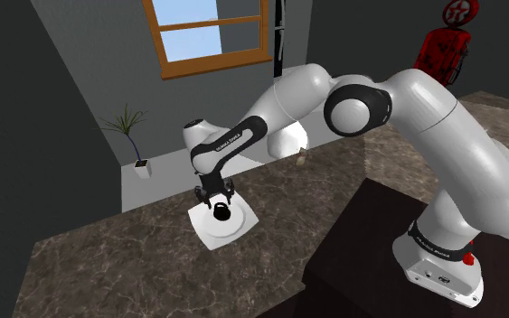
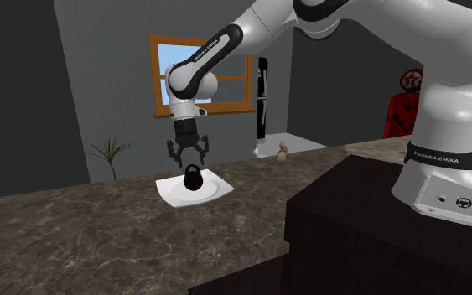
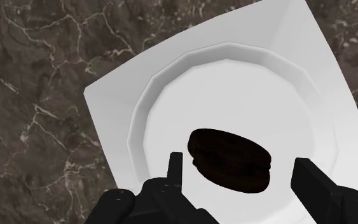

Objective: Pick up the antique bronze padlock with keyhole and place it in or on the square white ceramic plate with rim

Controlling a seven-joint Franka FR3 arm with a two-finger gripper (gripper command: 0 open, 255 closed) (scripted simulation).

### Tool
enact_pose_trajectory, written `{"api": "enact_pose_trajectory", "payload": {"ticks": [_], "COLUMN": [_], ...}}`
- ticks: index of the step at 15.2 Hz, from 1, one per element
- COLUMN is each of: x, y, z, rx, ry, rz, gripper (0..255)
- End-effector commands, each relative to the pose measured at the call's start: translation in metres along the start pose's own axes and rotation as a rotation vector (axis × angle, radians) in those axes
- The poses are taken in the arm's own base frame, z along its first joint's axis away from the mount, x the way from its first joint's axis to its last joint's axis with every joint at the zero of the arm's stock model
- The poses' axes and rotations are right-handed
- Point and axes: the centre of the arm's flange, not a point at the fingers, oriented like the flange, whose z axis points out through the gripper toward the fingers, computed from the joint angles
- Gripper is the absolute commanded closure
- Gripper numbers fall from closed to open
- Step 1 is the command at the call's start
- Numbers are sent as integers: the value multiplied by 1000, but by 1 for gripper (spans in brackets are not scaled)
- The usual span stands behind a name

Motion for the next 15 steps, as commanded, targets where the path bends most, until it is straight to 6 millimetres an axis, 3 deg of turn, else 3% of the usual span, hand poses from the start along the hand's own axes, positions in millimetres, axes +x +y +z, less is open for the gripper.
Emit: {"api": "enact_pose_trajectory", "payload": {"ticks": [1,5,9,15], "x": [0,0,0,0], "y": [0,0,0,0], "z": [0,0,-50,-50], "rx": [0,0,0,0], "ry": [0,0,0,0], "rz": [0,0,0,0], "gripper": [0,0,0,0]}}
